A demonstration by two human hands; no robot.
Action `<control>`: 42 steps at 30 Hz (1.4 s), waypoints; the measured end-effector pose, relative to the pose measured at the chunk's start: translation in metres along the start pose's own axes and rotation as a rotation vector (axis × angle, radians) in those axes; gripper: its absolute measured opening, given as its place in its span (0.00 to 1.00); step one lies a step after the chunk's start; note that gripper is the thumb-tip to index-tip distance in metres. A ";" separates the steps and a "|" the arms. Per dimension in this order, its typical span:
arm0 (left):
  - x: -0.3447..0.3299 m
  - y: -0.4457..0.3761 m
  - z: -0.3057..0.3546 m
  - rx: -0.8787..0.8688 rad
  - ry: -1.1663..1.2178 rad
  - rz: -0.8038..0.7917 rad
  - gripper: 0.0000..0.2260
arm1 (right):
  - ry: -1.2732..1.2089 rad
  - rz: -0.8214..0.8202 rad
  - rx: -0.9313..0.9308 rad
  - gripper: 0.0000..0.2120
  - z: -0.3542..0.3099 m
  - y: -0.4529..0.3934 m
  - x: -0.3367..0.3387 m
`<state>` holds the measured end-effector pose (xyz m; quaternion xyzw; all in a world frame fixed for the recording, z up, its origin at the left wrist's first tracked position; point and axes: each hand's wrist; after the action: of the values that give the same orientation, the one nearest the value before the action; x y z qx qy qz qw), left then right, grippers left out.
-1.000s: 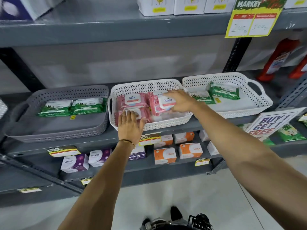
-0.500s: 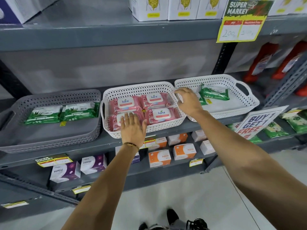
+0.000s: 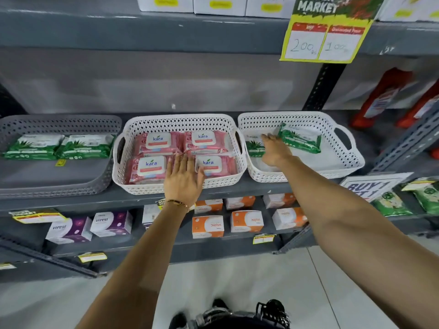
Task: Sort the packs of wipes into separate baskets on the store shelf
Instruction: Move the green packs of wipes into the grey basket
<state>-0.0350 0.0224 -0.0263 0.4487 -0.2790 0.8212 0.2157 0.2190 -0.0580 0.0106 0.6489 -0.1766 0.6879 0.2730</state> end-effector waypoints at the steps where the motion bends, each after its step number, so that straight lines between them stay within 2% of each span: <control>1: -0.001 0.001 0.000 -0.011 0.002 0.017 0.30 | 0.026 -0.021 0.023 0.37 0.000 -0.005 -0.004; 6: 0.000 0.001 0.004 0.003 -0.006 0.064 0.27 | 0.104 -0.117 0.092 0.42 -0.001 -0.022 -0.013; 12: -0.002 0.002 0.005 0.006 0.001 0.083 0.25 | 0.039 -0.154 0.098 0.43 0.005 -0.035 -0.018; 23: 0.002 0.002 0.004 0.033 0.005 0.001 0.27 | 0.176 -0.069 0.081 0.41 0.011 -0.042 -0.009; 26: 0.004 0.001 0.004 0.033 0.010 -0.023 0.30 | 0.183 -0.032 0.066 0.35 0.017 -0.040 -0.008; 29: 0.005 0.000 0.000 0.012 0.004 -0.031 0.32 | 0.071 0.067 0.019 0.29 0.022 -0.034 -0.016; 36: 0.021 0.007 -0.030 -0.067 0.014 -0.042 0.33 | -0.472 0.237 -0.189 0.33 0.000 -0.003 -0.004; 42: 0.067 0.022 -0.106 -0.066 -0.010 -0.074 0.39 | -0.531 0.424 -0.314 0.33 -0.060 0.028 0.041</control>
<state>-0.1476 0.0813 -0.0210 0.4554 -0.2904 0.8007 0.2591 0.1535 -0.0385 0.0484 0.7038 -0.4750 0.5016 0.1657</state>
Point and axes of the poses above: each hand's wrist, its own y-axis away from the middle knuckle, its own x-axis out of the back of the hand, z = x × y, and after that the axes turned 13 degrees about y, right-handed
